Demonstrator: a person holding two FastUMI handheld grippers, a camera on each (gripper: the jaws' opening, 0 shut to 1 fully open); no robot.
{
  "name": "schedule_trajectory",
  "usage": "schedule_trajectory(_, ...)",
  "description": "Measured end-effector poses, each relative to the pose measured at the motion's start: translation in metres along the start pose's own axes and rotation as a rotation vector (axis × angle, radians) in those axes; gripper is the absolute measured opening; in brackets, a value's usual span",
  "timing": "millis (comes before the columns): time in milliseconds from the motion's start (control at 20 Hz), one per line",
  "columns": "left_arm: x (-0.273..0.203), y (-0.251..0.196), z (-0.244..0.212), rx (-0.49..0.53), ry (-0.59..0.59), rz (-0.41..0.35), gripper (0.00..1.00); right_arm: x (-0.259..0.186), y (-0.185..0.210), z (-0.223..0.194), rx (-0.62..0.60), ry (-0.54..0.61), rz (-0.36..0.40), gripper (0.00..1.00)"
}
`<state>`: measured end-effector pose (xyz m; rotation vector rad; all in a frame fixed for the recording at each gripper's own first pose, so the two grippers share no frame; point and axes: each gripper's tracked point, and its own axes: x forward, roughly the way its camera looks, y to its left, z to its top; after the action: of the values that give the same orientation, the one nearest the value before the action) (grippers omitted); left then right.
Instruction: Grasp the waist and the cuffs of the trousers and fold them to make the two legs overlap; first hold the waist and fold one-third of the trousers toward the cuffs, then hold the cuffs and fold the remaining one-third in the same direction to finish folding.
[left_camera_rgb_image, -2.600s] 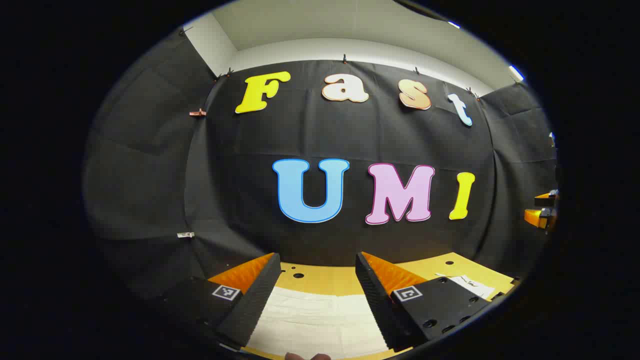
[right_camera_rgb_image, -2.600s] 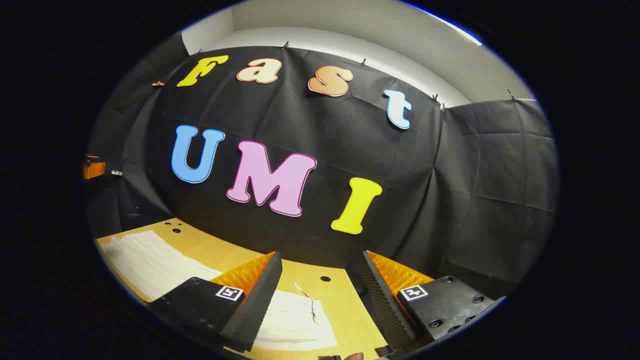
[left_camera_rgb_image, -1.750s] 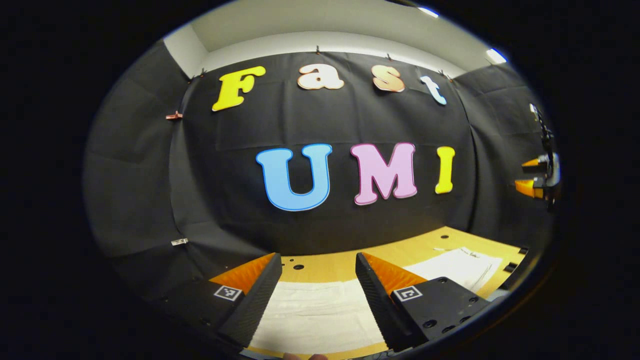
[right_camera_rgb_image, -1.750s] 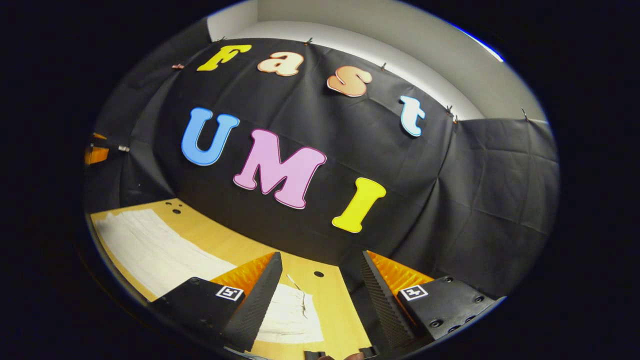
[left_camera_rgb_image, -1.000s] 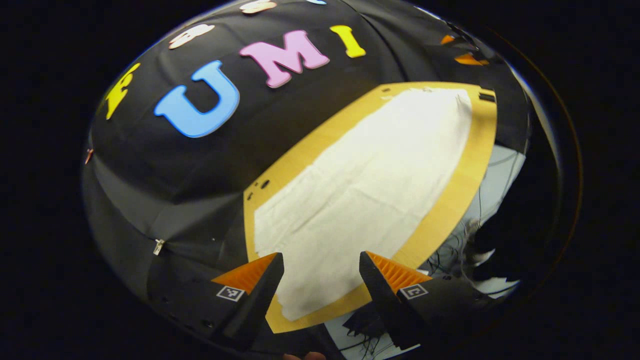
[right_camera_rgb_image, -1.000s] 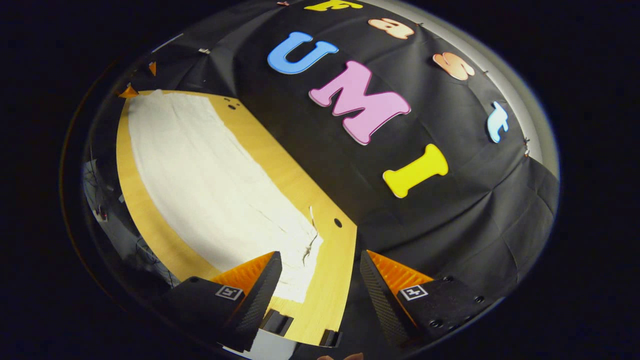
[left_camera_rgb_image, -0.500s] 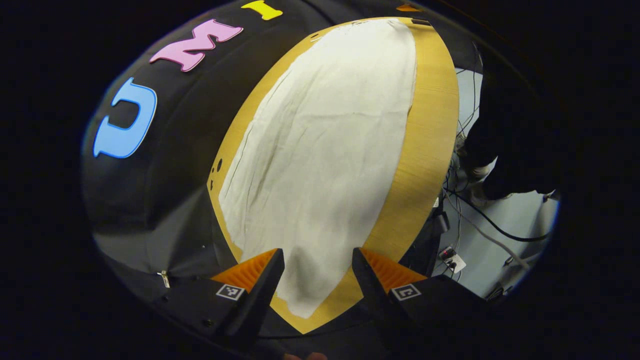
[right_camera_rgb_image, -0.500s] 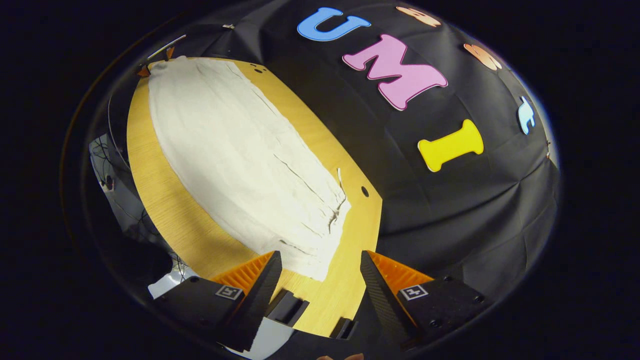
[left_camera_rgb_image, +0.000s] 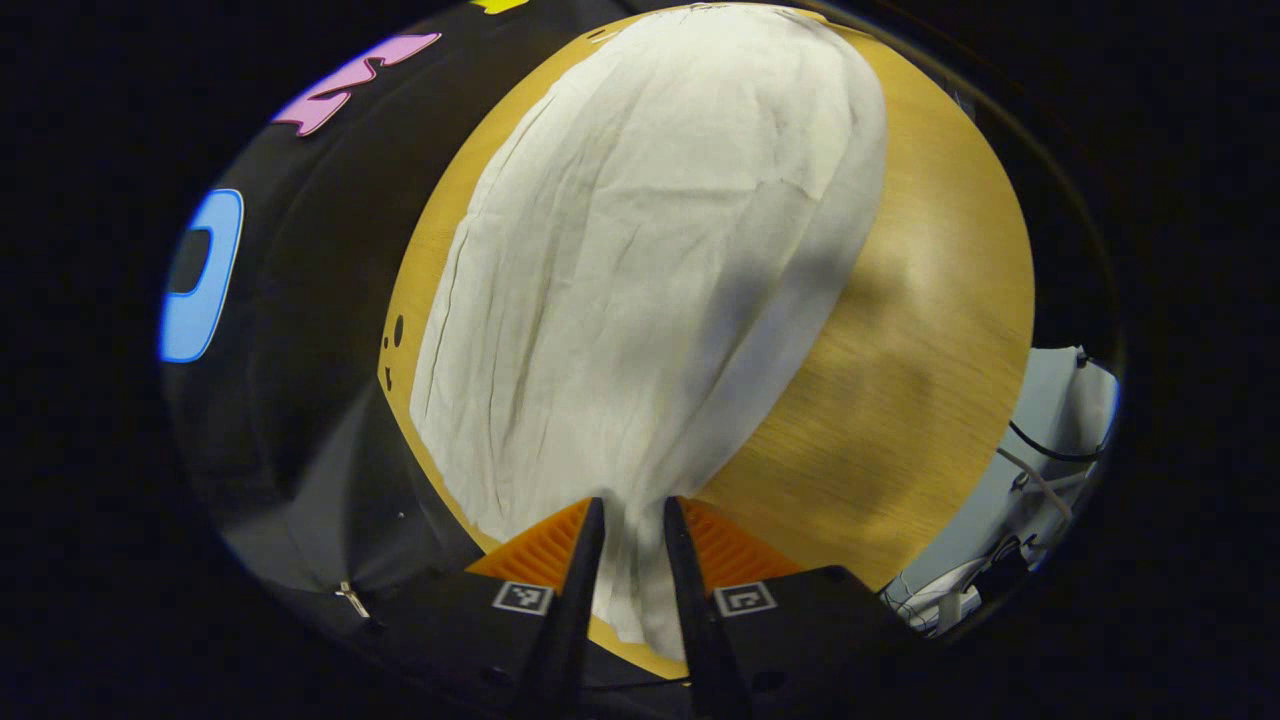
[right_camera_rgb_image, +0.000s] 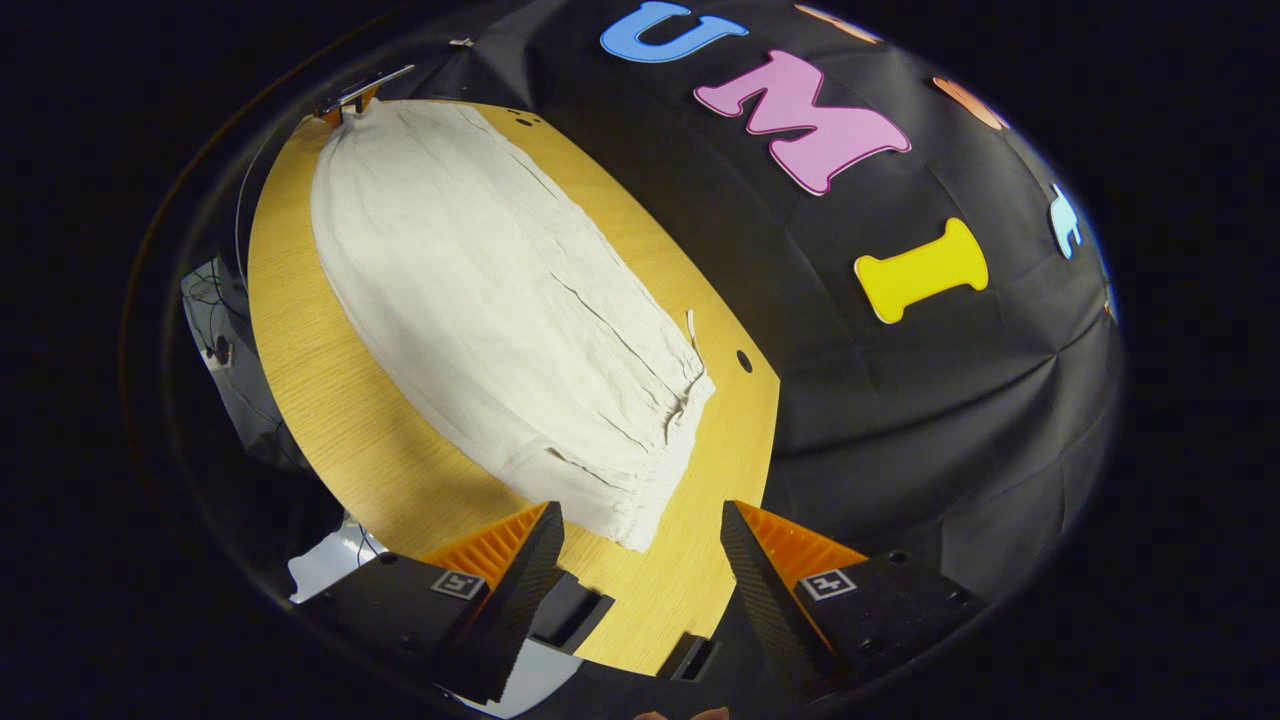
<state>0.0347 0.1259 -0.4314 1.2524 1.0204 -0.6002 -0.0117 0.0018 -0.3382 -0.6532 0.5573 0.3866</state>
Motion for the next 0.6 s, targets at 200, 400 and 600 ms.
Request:
schedule_trajectory(200,0.002,0.001,0.002,0.038,0.038,0.017,0.07,0.007,0.001,-0.006,-0.035,-0.005,0.032,0.97)
schedule_trajectory(400,0.003,0.0,0.003,0.036,0.058,0.013,0.06,0.023,0.019,-0.01,-0.135,-0.022,0.122,0.97)
schedule_trajectory(600,0.003,-0.001,0.003,0.05,0.089,0.008,0.06,0.046,0.035,-0.025,-0.285,-0.004,0.196,0.98)
